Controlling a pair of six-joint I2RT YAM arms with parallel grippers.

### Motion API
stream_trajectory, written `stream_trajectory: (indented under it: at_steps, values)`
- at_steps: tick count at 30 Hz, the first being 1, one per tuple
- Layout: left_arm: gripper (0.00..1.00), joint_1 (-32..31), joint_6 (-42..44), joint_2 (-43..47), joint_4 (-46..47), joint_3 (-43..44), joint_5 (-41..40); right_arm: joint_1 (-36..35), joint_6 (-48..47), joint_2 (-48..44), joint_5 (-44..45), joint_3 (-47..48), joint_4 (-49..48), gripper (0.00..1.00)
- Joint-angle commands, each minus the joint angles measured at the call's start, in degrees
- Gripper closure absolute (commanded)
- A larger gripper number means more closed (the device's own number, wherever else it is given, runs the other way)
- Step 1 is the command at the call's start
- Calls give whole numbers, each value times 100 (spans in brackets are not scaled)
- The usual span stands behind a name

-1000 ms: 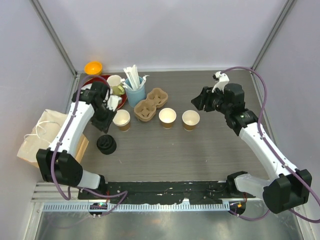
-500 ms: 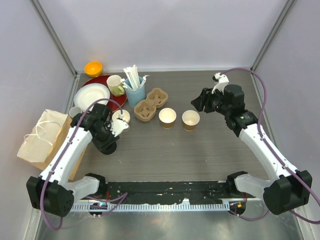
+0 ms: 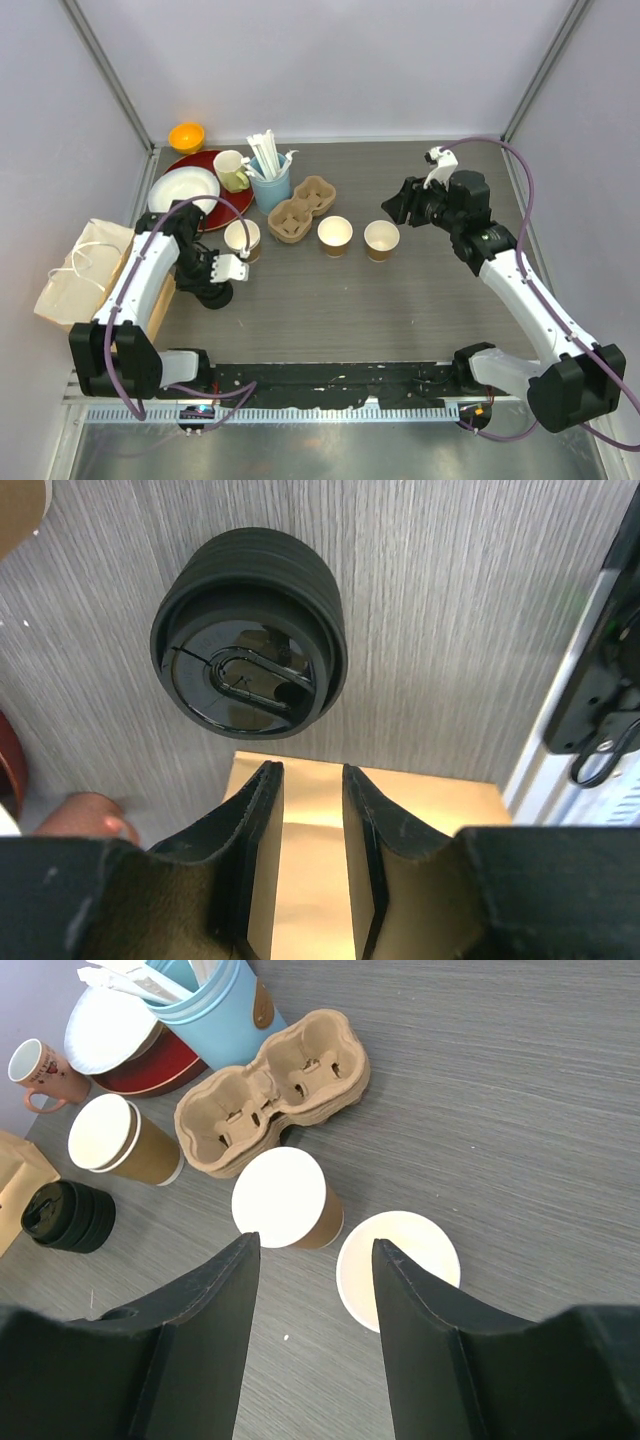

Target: Pack the takeout coffee

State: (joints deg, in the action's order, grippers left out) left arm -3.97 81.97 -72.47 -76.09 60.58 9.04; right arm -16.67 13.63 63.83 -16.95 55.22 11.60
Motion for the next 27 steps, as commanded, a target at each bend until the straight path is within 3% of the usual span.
stream_trajectory:
  at_steps: [1,5,10,27]
  values:
    - [67,317,1591,-136,-924,112,212,-38,-80,-284,-89,-73,-324,46]
    - [66,344,2129,-206,-1230,16,511,-38,-80,-275,-133,-91,-360,45]
    - [67,344,2059,-127,-969,-362,424,-38,-80,-328,-159,-108,-351,45]
    - [70,335,1849,-523,-705,-380,230,-38,-141,-275,-458,-82,-368,44]
